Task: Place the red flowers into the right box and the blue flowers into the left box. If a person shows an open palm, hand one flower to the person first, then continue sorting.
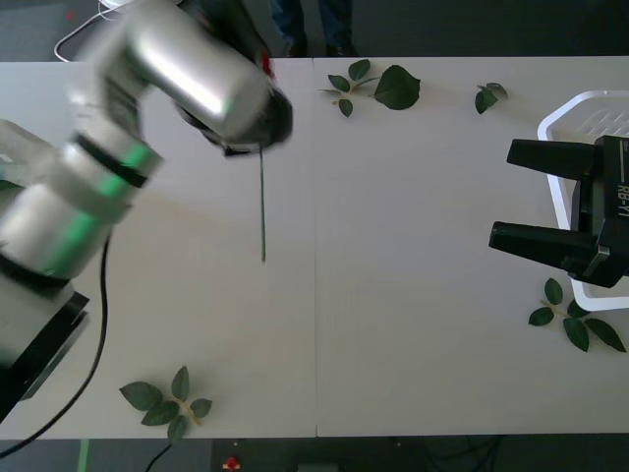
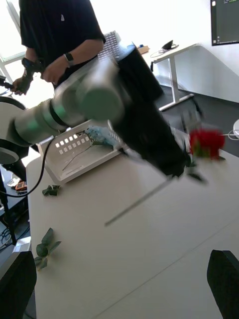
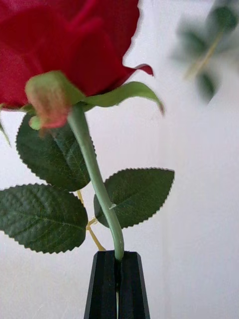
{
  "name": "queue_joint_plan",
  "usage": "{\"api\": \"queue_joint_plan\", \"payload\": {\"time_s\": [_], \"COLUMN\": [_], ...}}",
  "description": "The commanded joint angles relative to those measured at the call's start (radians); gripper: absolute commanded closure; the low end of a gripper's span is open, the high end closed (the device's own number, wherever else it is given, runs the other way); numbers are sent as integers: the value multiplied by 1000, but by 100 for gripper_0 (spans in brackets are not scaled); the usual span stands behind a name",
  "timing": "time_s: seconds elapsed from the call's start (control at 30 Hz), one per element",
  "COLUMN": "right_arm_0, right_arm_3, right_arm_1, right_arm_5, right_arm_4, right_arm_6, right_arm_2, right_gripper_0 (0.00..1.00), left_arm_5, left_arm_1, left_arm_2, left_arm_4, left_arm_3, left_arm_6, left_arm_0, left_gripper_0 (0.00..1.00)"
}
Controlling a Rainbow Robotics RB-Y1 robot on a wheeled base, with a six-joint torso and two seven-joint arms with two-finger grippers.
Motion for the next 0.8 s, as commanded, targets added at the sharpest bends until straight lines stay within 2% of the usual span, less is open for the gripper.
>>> {"api": "queue_joint_plan", "payload": {"time_s": [0.03,0.17,0.3,0.43,0.53,0.8], "right_arm_0": [15,15,15,15,15,15], "right_arm_3": [-17,-17,-17,-17,-17,-17], "right_arm_1": [-41,-41,-41,-41,-41,-41], "right_arm_5": [5,5,5,5,5,5], "right_arm_4": [-12,-12,-12,-12,-12,-12], "right_arm_6": [36,36,36,36,36,36], "right_arm_2": [-22,-22,-22,-22,-22,-22], "right_gripper_0": [0,0,0,0,0,0], "left_arm_5": [80,42,-148,-410,-578,-903], "left_arm_1": [61,61,52,55,56,50], "left_arm_2": [115,186,264,288,287,207], "left_arm_4": [-47,-81,-4,148,243,461], "left_arm_3": [-278,-468,-591,-628,-628,-638], "left_arm_6": [7,-36,-125,-247,-339,-505], "left_arm_0": [96,179,273,337,352,342], "left_gripper_0": [100,100,100,100,100,100]}}
